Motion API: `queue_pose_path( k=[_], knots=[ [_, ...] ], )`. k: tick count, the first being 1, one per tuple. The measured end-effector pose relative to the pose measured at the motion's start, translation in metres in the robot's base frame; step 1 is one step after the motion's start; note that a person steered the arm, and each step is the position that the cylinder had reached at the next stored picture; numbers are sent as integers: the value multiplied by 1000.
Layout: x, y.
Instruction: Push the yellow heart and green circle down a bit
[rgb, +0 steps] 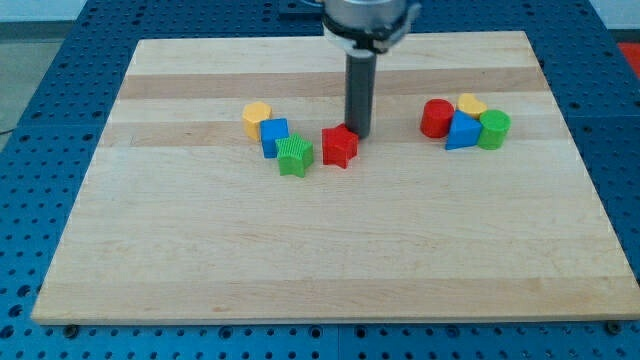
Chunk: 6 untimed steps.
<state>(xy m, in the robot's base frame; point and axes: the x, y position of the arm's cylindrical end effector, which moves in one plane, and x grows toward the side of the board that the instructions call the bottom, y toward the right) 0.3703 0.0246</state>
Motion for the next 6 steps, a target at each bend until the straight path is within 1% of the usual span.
queue_pose_path(
  k=[1,3,4,5,6],
  knots=[
    [-29,18],
    [-35,128],
    [-35,170],
    [-35,183],
    [-48,175]
  ],
)
